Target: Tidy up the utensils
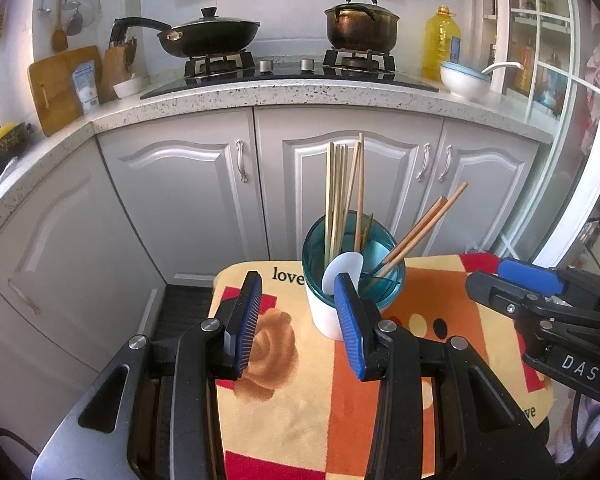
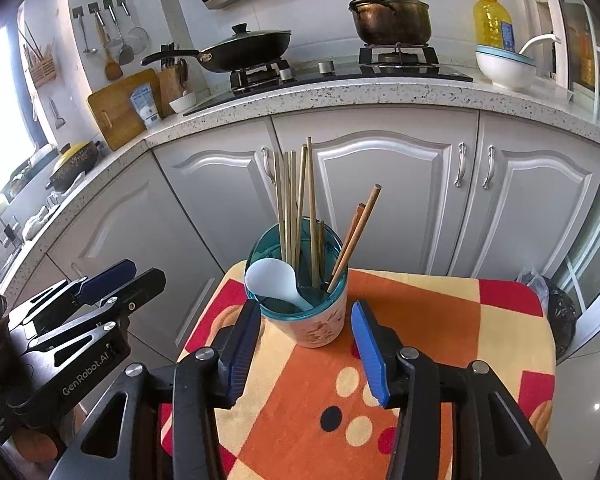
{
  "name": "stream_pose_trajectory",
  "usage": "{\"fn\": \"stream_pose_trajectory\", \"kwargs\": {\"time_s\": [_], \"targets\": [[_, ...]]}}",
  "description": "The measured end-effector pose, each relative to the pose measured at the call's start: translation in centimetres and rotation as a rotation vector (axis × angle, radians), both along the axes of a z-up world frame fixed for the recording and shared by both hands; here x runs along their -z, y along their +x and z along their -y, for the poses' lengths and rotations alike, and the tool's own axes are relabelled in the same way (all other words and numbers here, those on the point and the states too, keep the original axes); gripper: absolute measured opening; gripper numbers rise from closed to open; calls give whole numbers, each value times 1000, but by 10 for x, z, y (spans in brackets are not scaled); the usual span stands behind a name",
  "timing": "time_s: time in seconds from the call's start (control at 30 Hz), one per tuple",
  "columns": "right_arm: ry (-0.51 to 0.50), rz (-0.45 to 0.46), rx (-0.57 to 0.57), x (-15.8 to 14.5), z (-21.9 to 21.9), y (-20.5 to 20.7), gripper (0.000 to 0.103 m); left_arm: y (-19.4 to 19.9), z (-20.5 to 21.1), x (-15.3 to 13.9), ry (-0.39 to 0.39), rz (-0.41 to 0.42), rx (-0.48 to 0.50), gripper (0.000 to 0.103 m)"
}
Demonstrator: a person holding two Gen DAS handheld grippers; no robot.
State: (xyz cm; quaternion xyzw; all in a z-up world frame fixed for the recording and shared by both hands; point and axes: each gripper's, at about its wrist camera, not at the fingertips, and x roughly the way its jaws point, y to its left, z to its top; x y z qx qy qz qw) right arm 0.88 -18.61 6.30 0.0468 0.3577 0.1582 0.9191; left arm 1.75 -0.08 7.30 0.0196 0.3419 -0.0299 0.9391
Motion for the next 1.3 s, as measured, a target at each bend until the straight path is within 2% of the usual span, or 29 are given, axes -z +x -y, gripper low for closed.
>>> {"fn": "stream_pose_trajectory", "kwargs": {"time_s": [1.3], "targets": [[-19,-23,-26,5,-5,8,51,2,2,0,-1,1,-12,36]]}}
